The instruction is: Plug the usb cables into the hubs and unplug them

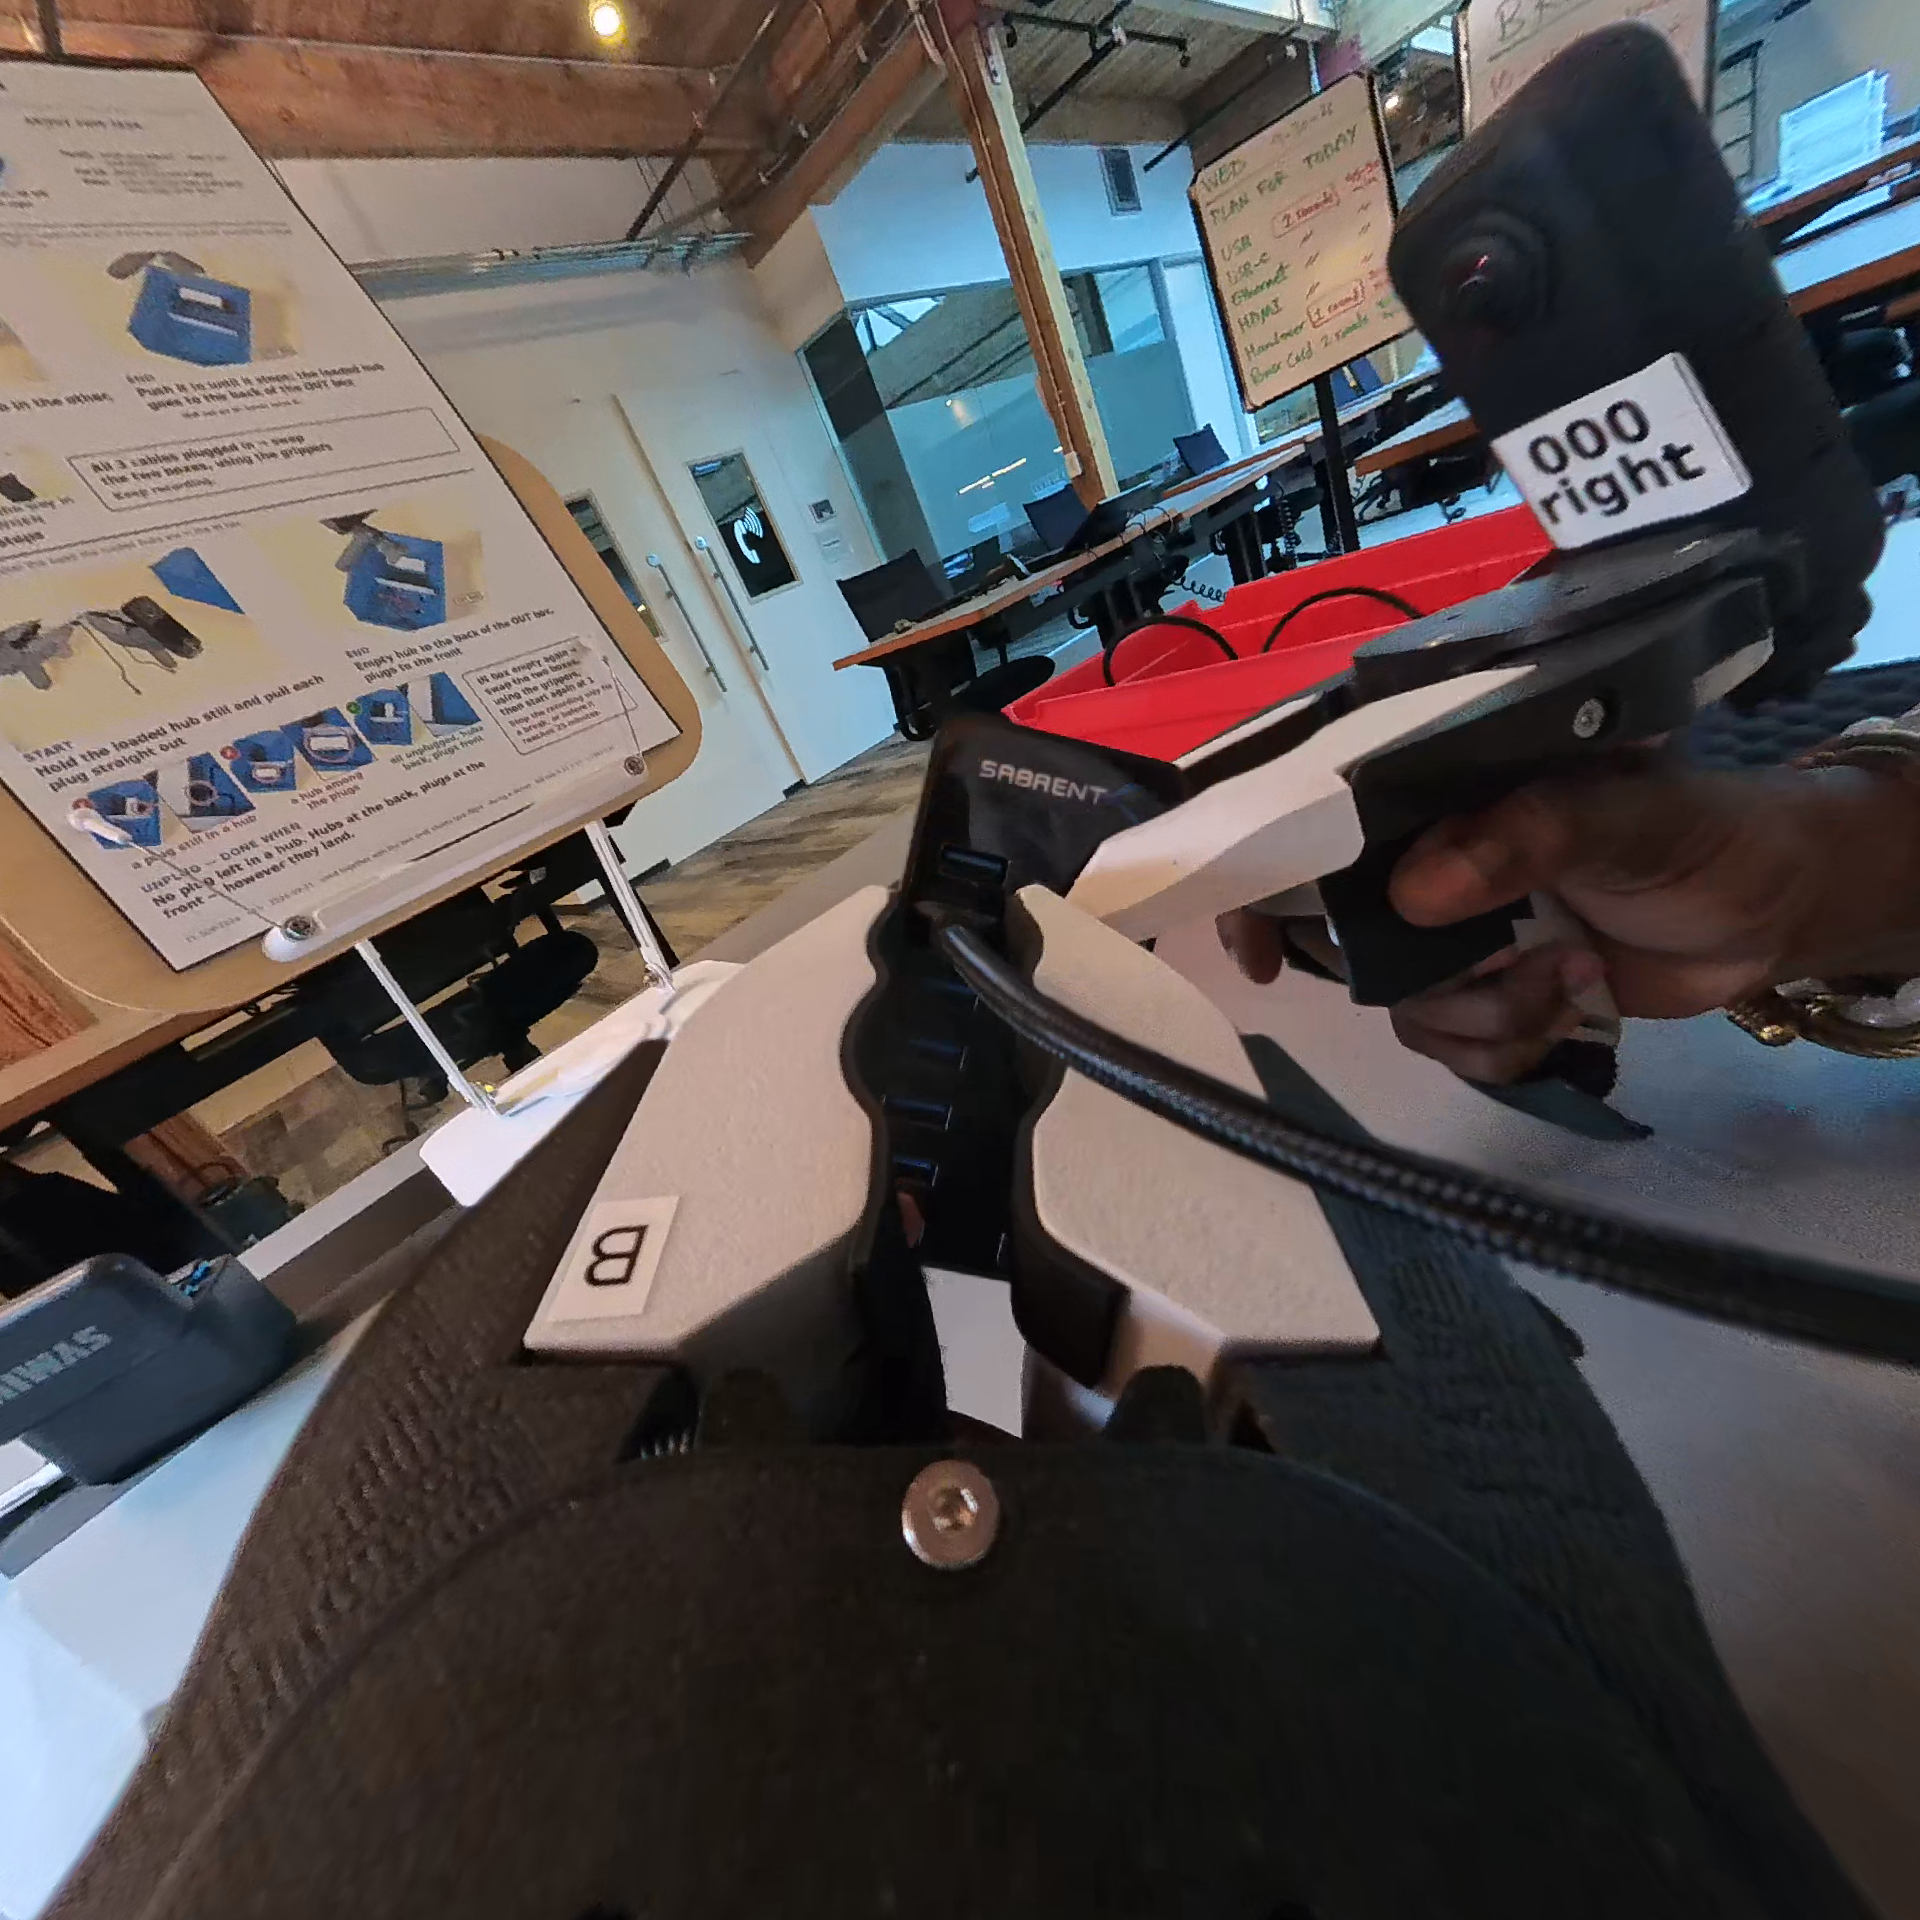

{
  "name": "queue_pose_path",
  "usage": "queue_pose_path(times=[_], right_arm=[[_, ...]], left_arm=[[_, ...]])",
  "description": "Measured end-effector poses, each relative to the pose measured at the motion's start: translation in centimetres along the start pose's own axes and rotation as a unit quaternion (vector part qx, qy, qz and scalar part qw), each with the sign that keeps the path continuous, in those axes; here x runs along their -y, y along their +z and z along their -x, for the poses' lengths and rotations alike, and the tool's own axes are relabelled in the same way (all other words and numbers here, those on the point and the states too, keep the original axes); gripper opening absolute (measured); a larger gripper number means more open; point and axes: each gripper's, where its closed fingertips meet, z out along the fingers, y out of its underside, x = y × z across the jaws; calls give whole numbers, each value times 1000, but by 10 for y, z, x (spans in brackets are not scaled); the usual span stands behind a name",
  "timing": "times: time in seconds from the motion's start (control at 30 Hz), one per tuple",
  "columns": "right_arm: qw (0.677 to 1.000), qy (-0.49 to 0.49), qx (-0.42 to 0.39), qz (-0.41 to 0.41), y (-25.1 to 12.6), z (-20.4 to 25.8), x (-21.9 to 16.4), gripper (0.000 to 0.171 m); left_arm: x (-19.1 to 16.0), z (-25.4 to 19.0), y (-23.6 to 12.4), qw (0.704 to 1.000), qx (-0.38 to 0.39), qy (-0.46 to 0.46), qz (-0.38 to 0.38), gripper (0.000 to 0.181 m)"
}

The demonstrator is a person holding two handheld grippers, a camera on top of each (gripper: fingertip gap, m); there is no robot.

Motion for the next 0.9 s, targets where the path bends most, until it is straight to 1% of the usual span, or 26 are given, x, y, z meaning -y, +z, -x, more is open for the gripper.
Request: queue_pose_path(times=[0.17,0.23,0.27,0.3,0.33,0.4,0.5,0.57,0.63,0.67,0.73,0.77,0.83,0.9], right_arm=[[1000,-15,-2,4,0,0,0,28],[1000,-8,11,-7,1,3,8,27],[1000,-10,19,-16,0,5,16,27],[999,-15,13,-32,-2,2,27,27],[998,-21,-4,-52,-7,-4,43,27],[995,-43,-39,-87,-23,-19,81,27],[979,-104,-110,-135,-61,-49,159,27],[964,-144,-169,-144,-91,-72,216,28],[955,-166,-215,-116,-120,-94,259,28],[952,-167,-240,-91,-134,-106,271,28],[938,-155,-306,-48,-164,-136,280,28],[926,-143,-348,-28,-181,-153,276,28],[895,-123,-428,12,-212,-188,252,27],[868,-103,-479,79,-235,-220,208,27]], left_arm=[[0,0,-1,1000,14,23,1,18],[9,2,-2,999,30,22,-35,18],[16,2,-3,998,28,16,-59,21],[21,2,-4,997,21,0,-72,33],[21,5,-3,997,23,-23,-74,58],[19,12,-5,994,26,-71,-77,82],[19,28,-9,983,38,-152,-92,105],[15,35,-7,972,37,-211,-95,123],[9,38,-5,964,36,-246,-93,129],[8,38,-4,963,33,-250,-94,131],[8,35,-2,964,22,-246,-96,137],[7,33,-2,966,18,-241,-93,139],[8,32,-1,968,15,-233,-93,142],[8,31,-1,970,18,-224,-89,143]])
